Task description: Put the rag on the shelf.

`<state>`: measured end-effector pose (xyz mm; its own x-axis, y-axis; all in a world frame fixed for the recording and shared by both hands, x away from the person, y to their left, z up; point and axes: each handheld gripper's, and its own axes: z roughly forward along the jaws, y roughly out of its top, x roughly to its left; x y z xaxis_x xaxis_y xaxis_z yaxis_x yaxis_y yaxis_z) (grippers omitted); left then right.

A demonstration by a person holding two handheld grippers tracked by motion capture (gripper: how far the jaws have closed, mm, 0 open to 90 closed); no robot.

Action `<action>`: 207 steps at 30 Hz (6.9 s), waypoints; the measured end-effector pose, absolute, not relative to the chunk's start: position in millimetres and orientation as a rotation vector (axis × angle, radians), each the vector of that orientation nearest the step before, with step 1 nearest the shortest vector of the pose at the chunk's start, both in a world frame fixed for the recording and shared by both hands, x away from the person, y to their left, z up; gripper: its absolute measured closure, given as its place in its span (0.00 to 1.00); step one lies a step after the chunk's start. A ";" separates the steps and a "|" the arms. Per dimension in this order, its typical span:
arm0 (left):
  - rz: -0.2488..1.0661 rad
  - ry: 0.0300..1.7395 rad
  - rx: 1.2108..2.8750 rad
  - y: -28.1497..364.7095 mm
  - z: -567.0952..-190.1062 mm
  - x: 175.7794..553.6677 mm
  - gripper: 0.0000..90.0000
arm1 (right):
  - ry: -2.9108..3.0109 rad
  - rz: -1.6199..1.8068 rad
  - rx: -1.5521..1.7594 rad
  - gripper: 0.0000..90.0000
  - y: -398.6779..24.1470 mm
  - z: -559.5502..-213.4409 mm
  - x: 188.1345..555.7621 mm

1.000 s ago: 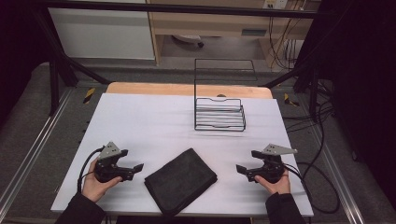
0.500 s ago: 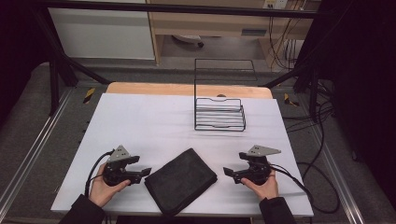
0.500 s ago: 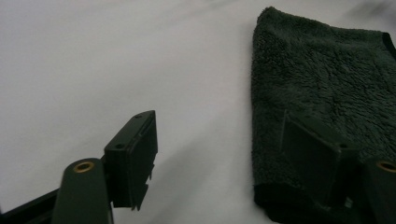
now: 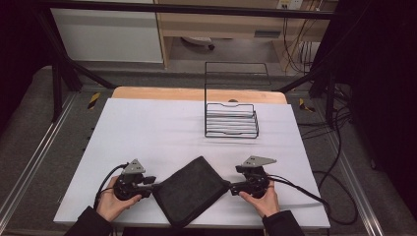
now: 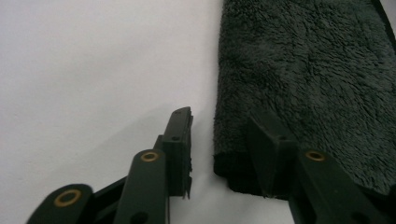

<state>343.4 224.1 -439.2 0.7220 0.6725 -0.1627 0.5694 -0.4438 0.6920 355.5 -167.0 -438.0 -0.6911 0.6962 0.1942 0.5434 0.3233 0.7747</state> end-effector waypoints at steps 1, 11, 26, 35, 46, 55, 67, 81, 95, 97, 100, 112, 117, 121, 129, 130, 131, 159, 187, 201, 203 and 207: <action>0.168 0.935 2.168 224.0 -439.4 343.2 0.69 | 2.415 1.296 1.139 0.27 -165.1 -439.2 355.3; 0.129 0.936 2.184 220.2 -444.0 340.5 0.77 | 2.499 1.248 1.168 0.51 -156.7 -450.5 352.4; 0.129 0.927 2.211 215.8 -442.6 338.0 0.87 | 2.562 1.288 1.259 0.79 -153.7 -454.2 351.6; 0.122 0.934 2.207 216.1 -441.1 338.1 0.91 | 2.572 1.305 1.293 0.91 -154.6 -449.0 355.0; 0.102 0.954 2.181 213.9 -436.7 333.7 0.92 | 2.563 1.225 1.162 0.92 -147.2 -426.7 369.1; 0.115 0.939 2.162 202.2 -435.8 322.7 0.92 | 2.538 1.115 1.080 0.92 -136.9 -414.3 394.6; 0.153 0.919 2.159 191.5 -439.3 313.3 0.83 | 2.496 1.080 1.081 0.88 -127.0 -433.1 420.3; 0.106 0.983 2.145 192.5 -445.1 320.2 0.76 | 2.378 1.164 1.314 0.62 -138.7 -450.6 411.3; 0.041 1.010 2.117 183.8 -441.3 312.4 0.91 | 2.415 1.237 1.197 0.91 -127.3 -437.3 426.9; 0.055 0.987 2.115 180.9 -440.6 309.4 0.91 | 2.433 1.223 1.177 0.91 -123.4 -438.3 433.2; 0.072 0.963 2.117 177.7 -440.5 306.2 0.91 | 2.448 1.218 1.159 0.90 -119.9 -443.4 439.4; 0.196 0.894 2.098 192.3 -431.4 318.8 0.62 | 2.342 1.270 1.094 0.41 -133.3 -430.7 422.8; 0.230 0.906 2.092 200.2 -426.3 329.9 0.44 | 2.312 1.291 1.113 0.22 -149.6 -423.5 409.9; 0.243 0.928 2.081 206.1 -421.8 342.1 0.37 | 2.304 1.309 1.122 0.14 -160.3 -420.9 402.6; 0.295 0.971 2.083 203.9 -410.3 372.7 0.17 | 2.270 1.351 1.202 0.07 -185.6 -425.5 382.2; 0.303 0.977 2.083 202.1 -408.7 378.4 0.17 | 2.272 1.341 1.197 0.06 -186.7 -426.7 380.8; 0.313 0.984 2.084 200.2 -407.3 384.4 0.17 | 2.276 1.333 1.197 0.06 -187.4 -427.9 379.3; 0.206 1.111 2.094 156.3 -440.1 447.1 0.93 | 2.297 1.285 1.195 0.06 -188.5 -435.5 371.2; 0.185 1.061 2.083 163.8 -447.5 442.1 0.68 | 2.309 1.296 1.280 0.30 -119.0 -444.3 436.9; 0.129 1.091 2.068 163.4 -448.3 441.9 0.79 | 2.396 1.299 1.296 0.66 -113.2 -458.6 439.3; 0.130 1.089 2.068 163.4 -448.4 441.7 0.80 | 2.397 1.300 1.298 0.68 -113.2 -458.8 439.1; 0.127 1.087 2.070 163.4 -447.7 441.4 0.83 | 2.411 1.306 1.327 0.74 -113.5 -458.3 439.7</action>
<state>441.4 163.4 -447.7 0.6296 0.7349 -0.2520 0.6574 -0.3311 0.6769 439.7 -113.5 -458.3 -0.6167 0.7289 0.2974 0.6470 0.2542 0.7188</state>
